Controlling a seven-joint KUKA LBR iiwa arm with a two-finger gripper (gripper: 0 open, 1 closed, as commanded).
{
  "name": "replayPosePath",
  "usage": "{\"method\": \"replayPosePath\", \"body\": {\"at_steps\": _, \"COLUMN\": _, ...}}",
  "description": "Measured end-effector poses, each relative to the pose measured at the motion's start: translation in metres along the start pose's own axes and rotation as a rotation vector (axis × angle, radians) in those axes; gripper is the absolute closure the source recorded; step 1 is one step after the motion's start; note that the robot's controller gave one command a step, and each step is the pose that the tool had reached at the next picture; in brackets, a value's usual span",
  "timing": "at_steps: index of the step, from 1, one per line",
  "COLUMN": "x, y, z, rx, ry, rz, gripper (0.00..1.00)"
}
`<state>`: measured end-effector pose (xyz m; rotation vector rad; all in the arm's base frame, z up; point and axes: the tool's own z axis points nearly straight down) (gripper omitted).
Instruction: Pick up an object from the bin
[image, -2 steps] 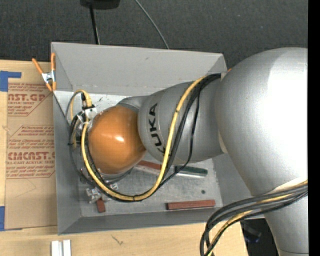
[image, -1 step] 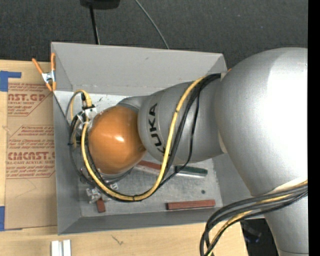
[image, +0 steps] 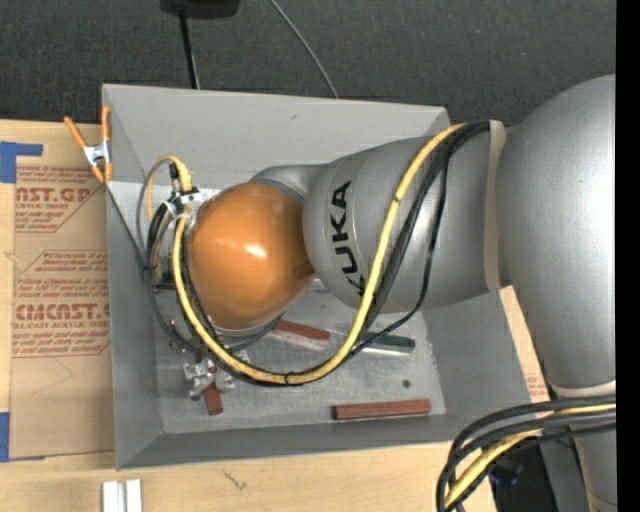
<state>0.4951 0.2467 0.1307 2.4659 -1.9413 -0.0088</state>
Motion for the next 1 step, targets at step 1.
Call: {"method": "replayPosePath", "body": {"at_steps": 1, "x": 0.0002, "y": -0.0011, "z": -0.0151, "rx": 0.002, "ry": 0.000, "rz": -0.002, "gripper": 1.00}}
